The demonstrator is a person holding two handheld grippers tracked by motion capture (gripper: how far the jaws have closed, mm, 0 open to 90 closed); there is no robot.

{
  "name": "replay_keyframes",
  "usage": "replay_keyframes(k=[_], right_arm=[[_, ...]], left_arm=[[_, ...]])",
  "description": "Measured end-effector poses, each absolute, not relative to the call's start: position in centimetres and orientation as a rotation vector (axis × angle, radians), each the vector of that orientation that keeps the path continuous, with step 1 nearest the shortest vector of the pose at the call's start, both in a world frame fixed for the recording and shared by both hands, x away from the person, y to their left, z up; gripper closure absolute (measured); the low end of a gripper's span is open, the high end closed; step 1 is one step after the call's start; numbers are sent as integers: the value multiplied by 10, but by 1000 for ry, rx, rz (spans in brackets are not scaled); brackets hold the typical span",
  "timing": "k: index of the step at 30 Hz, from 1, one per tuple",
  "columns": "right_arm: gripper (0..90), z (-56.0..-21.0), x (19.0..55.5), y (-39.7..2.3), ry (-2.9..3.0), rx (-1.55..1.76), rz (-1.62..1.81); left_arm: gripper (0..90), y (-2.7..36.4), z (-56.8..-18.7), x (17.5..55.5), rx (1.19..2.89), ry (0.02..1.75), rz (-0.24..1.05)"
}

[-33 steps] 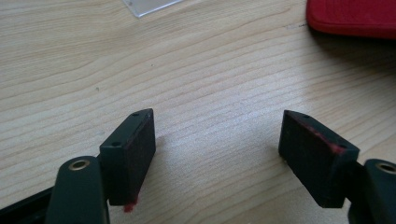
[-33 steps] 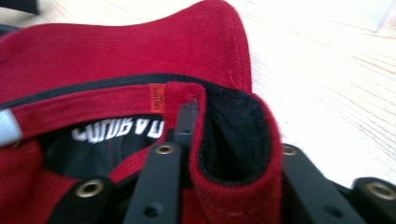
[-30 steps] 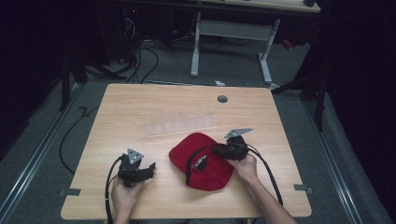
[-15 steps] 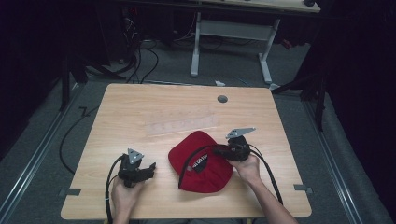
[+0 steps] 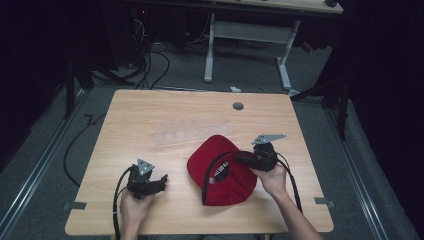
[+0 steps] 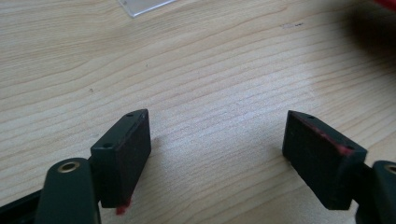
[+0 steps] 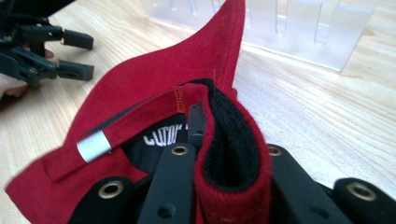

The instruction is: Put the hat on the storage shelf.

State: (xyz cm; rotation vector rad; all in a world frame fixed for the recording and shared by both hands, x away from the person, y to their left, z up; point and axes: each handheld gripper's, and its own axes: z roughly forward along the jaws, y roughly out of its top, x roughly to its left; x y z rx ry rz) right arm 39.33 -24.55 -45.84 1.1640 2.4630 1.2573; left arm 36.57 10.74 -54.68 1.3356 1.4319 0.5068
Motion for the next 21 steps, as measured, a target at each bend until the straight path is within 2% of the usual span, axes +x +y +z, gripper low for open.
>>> replay_keyframes(k=[10,21], right_arm=[[831,-439,381,-253,2426,1183,1291],[830,-427,378,-249,2415,1212,1340]], left_arm=[[270,101,-538,360,1323,1397,475],[267,57,-517,354,1332,1263,354]])
